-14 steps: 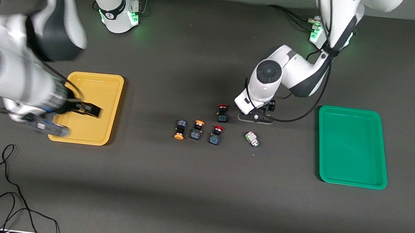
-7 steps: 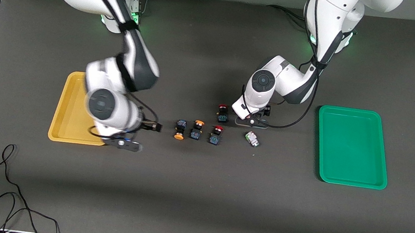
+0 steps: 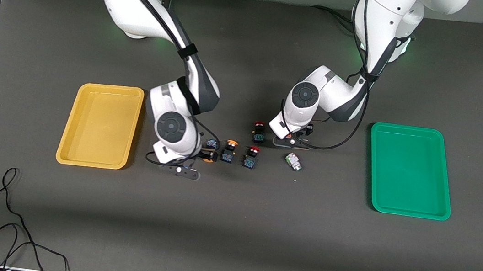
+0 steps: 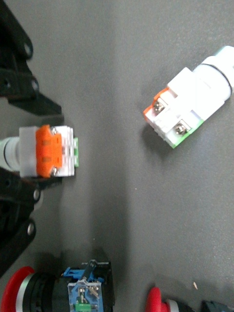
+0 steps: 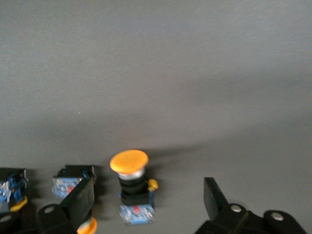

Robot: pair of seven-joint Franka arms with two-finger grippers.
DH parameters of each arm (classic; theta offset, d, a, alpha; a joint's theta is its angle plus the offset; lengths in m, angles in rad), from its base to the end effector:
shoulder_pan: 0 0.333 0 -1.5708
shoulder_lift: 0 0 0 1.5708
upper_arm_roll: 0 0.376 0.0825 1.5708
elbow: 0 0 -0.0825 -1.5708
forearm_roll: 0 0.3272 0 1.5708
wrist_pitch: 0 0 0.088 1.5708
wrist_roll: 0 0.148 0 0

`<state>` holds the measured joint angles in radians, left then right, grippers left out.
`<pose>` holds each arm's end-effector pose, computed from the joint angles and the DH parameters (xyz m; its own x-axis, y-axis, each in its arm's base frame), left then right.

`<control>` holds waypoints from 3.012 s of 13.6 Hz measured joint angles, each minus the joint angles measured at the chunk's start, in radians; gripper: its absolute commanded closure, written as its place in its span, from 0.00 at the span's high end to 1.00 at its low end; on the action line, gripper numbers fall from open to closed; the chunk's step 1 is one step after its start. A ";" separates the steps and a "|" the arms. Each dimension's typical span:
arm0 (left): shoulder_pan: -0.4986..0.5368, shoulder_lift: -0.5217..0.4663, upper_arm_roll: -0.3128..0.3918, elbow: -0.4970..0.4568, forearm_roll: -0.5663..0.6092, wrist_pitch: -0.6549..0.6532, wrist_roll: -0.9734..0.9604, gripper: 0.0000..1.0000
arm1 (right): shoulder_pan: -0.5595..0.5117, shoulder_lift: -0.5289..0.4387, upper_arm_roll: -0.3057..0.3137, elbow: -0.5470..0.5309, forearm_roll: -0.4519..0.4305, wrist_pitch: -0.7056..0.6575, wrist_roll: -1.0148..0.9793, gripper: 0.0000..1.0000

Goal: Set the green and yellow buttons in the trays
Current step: 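Carry the white switch to the green tray while the right gripper carries the yellow button, then release the switch in the green tray while the right gripper releases the yellow button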

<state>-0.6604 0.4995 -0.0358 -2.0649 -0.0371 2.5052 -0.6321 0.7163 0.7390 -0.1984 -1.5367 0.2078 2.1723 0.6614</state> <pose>0.4447 -0.3713 0.2416 0.9971 -0.0295 -0.0702 -0.0299 -0.9995 -0.0051 0.5796 0.3762 0.2566 0.9712 -0.2227 -0.0848 -0.2207 -0.9748 0.0316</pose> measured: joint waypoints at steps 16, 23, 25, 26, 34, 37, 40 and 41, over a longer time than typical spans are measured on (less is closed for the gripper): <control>0.347 -0.368 0.021 0.222 -0.108 -0.668 0.191 0.10 | -0.060 -0.090 -0.054 -0.004 0.025 -0.171 -0.101 0.00; 0.688 -0.386 0.031 0.194 0.005 -0.694 0.536 0.10 | -0.136 -0.274 -0.356 -0.197 0.024 -0.342 -0.722 0.00; 0.694 -0.366 0.028 0.131 0.037 -0.590 0.546 0.10 | -0.136 -0.273 -0.382 -0.306 0.025 -0.213 -0.805 0.00; 0.694 -0.344 0.022 0.086 0.056 -0.519 0.546 0.10 | -0.136 -0.271 -0.385 -0.368 0.025 -0.125 -0.834 0.00; 0.693 -0.089 0.015 -0.059 0.088 -0.130 0.557 0.25 | -0.117 -0.320 -0.386 -0.419 0.052 -0.107 -0.844 1.00; 0.693 -0.074 0.014 -0.057 0.089 -0.121 0.567 1.00 | -0.064 -0.390 -0.383 -0.339 0.092 -0.229 -0.696 1.00; 0.700 -0.082 0.016 -0.036 0.090 -0.138 0.606 1.00 | 0.082 -0.378 -0.375 -0.259 0.158 -0.234 -0.451 1.00; 0.708 -0.090 0.018 -0.019 0.090 -0.164 0.612 1.00 | 0.120 -0.353 -0.372 -0.224 0.191 -0.232 -0.388 1.00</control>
<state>0.0476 0.4096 -0.0181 -2.0836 0.0527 2.3417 -0.0198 0.8362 0.3862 -0.5708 -1.7611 0.3992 1.9398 0.2730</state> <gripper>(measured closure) 0.194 0.000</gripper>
